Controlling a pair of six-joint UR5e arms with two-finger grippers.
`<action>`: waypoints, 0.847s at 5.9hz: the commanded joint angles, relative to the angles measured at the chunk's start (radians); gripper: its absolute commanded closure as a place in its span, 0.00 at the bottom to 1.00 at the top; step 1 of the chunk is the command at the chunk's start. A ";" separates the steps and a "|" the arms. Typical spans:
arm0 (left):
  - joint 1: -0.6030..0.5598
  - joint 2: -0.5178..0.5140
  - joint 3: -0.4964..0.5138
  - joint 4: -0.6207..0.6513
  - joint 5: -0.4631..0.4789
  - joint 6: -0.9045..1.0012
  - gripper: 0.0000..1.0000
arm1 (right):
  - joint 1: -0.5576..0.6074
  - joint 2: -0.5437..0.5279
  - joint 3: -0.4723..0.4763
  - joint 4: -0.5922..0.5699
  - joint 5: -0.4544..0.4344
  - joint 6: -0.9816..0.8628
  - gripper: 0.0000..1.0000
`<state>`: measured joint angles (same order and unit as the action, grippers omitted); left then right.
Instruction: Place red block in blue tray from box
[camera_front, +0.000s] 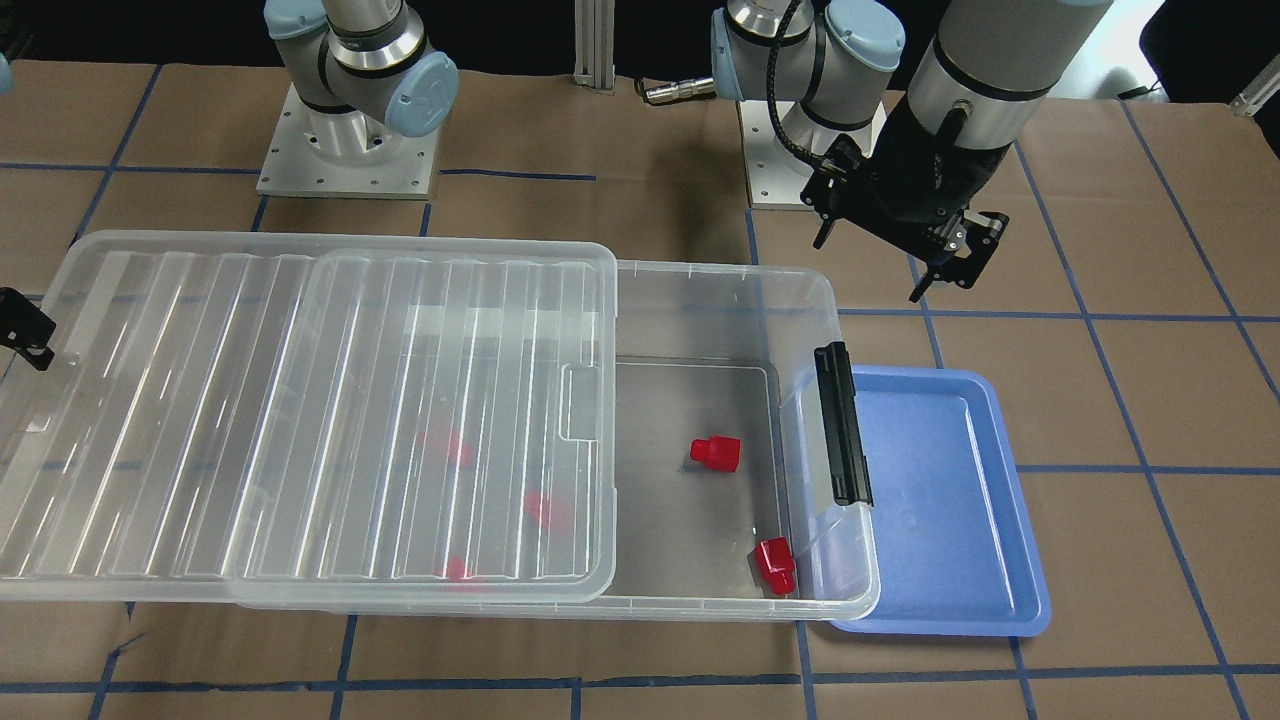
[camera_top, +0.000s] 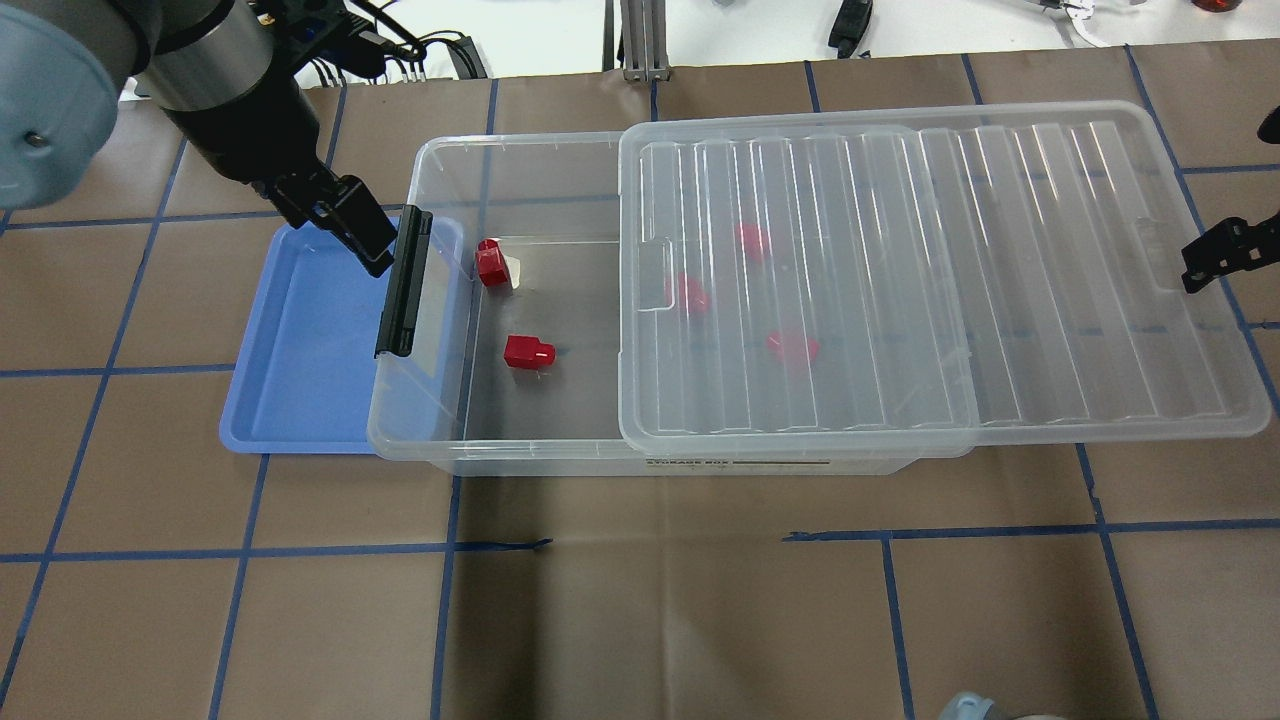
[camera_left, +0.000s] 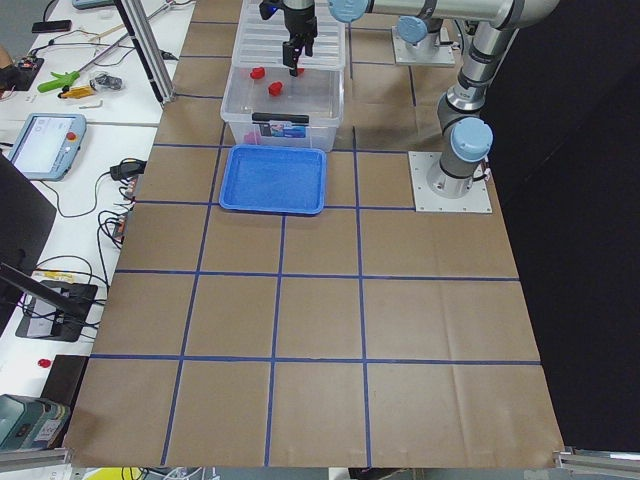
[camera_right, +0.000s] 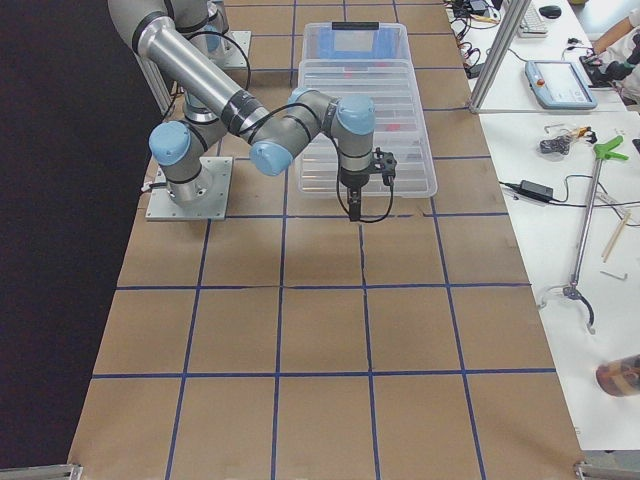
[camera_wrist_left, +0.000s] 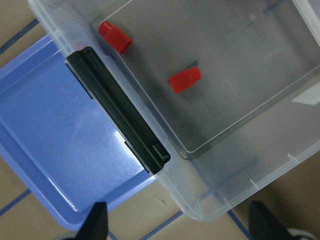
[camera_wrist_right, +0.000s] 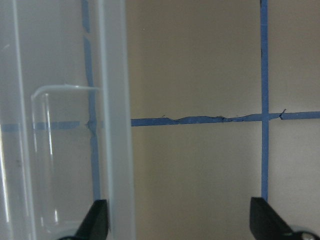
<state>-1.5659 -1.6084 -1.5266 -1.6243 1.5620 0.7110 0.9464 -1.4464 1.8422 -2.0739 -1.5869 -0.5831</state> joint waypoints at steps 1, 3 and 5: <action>-0.023 -0.005 -0.051 0.001 0.001 0.277 0.02 | -0.028 -0.002 -0.001 -0.003 0.001 0.002 0.00; -0.057 -0.007 -0.143 0.161 0.010 0.468 0.02 | -0.028 -0.018 0.000 0.004 -0.001 0.014 0.00; -0.088 -0.027 -0.255 0.375 0.012 0.610 0.02 | -0.003 -0.063 -0.020 0.038 0.007 0.095 0.00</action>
<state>-1.6415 -1.6236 -1.7286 -1.3485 1.5732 1.2341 0.9312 -1.4855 1.8348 -2.0556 -1.5859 -0.5318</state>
